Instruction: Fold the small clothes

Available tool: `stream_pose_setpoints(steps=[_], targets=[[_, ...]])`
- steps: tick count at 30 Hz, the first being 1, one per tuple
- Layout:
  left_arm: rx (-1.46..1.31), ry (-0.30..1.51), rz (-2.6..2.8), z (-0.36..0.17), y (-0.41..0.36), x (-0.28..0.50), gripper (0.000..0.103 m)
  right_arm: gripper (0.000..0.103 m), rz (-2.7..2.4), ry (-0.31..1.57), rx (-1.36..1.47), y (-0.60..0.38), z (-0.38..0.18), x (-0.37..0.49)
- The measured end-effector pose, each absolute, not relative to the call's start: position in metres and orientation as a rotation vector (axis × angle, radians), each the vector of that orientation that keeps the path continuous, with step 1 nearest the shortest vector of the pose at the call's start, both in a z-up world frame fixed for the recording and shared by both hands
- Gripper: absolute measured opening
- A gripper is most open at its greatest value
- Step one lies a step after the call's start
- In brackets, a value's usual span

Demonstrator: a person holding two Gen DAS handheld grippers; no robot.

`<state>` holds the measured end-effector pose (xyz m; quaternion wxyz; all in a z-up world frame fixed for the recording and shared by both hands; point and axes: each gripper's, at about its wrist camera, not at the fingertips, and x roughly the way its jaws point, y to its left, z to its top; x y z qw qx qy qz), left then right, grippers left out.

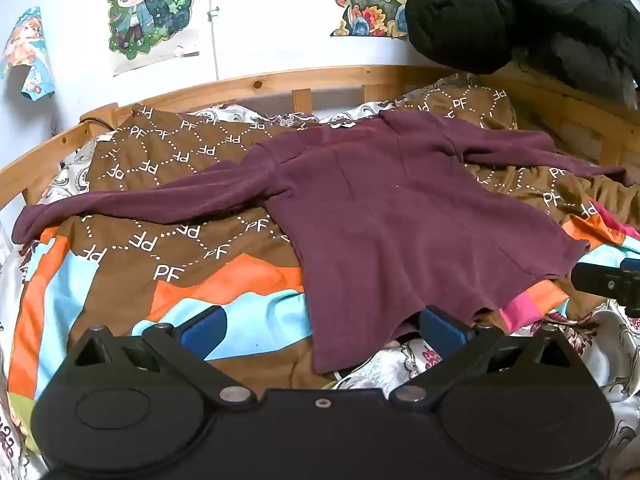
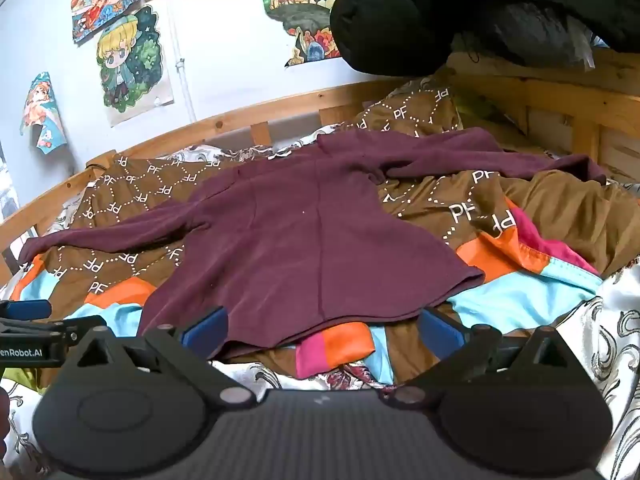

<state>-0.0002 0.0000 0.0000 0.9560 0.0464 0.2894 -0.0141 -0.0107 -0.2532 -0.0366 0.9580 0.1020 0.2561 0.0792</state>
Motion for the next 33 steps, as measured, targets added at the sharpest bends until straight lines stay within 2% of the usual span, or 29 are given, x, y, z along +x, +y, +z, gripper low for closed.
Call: stream_pose_setpoints(steps=[33], targets=[[0.115,0.587,-0.043,0.0041,-0.0036,-0.0027,0.102,0.103,0.169,0.542,0.239,-0.2555,-0.0405,-0.0075]])
